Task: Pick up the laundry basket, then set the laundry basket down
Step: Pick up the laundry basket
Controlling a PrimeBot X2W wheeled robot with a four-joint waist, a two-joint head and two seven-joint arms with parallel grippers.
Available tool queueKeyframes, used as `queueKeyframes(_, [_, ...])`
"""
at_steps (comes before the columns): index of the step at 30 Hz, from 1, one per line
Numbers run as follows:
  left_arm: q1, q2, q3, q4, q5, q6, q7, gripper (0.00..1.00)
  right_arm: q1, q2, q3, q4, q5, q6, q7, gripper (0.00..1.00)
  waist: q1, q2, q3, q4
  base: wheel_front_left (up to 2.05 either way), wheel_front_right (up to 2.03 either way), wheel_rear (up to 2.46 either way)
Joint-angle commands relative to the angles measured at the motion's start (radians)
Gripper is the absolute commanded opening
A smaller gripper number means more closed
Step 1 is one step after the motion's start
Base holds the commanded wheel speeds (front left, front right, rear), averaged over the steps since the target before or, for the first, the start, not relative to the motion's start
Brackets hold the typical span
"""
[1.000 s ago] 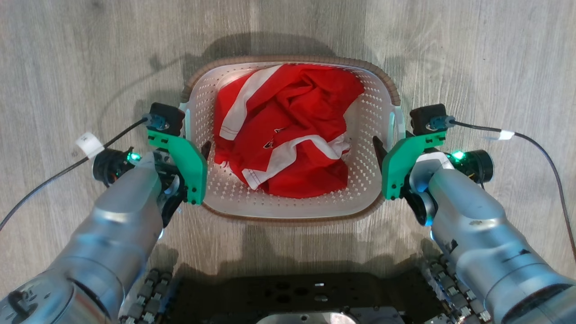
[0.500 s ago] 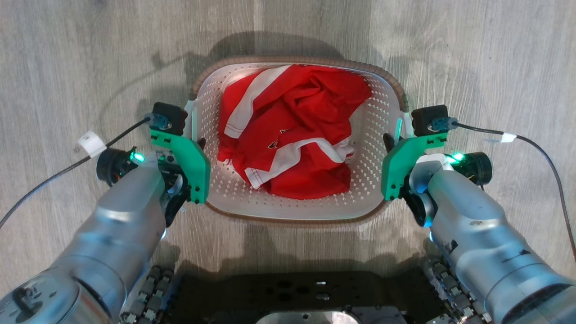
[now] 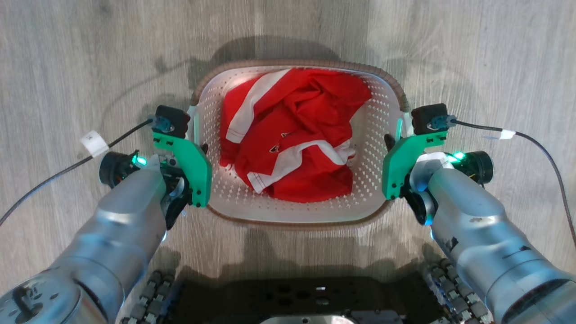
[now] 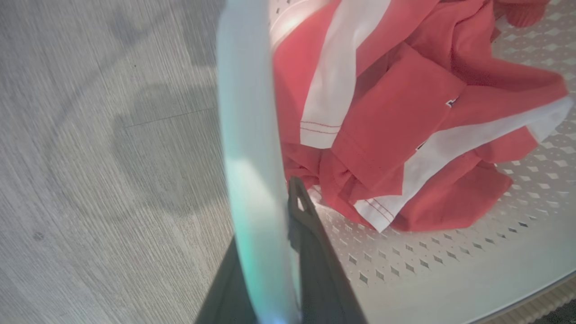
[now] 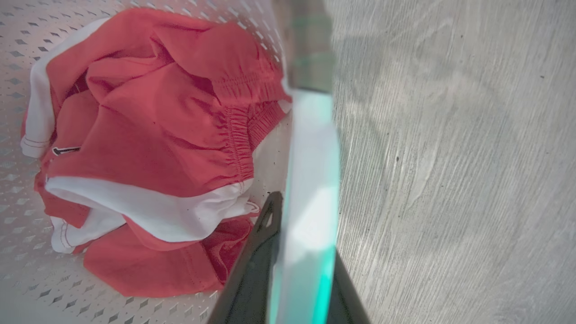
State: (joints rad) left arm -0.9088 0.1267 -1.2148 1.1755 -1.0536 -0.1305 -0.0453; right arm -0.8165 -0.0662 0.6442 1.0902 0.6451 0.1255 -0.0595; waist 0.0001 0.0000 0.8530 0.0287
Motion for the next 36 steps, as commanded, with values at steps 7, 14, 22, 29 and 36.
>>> queueKeyframes(7, [0.058,0.050,-0.033,-0.051,-0.018,0.000,0.040,0.00,0.031,0.016,0.075,-0.027,0.033,0.005,0.062,0.00,-0.0001,0.0000,-0.058,-0.010,0.00,0.00,0.00])
queueKeyframes(14, [0.090,0.087,-0.054,-0.098,-0.029,0.000,0.083,0.00,0.028,0.016,0.132,-0.044,0.076,0.005,0.156,0.00,-0.0001,0.0000,-0.124,-0.017,0.00,0.00,0.00])
queueKeyframes(22, [0.134,0.145,-0.063,-0.163,-0.036,0.000,0.146,0.00,0.035,0.016,0.203,-0.069,0.123,0.005,0.255,0.00,-0.0001,0.0000,-0.220,-0.023,0.00,0.00,0.00])
queueKeyframes(29, [0.181,0.199,-0.065,-0.225,-0.068,0.000,0.215,0.00,0.059,0.016,0.253,-0.090,0.154,0.005,0.308,0.00,-0.0001,0.0000,-0.319,-0.034,0.00,0.00,0.00])
queueKeyframes(36, [0.207,0.236,-0.065,-0.277,-0.049,0.000,0.219,0.00,0.087,0.016,0.302,-0.128,0.175,0.005,0.356,0.00,-0.0001,0.0000,-0.394,-0.040,0.00,0.00,0.00])
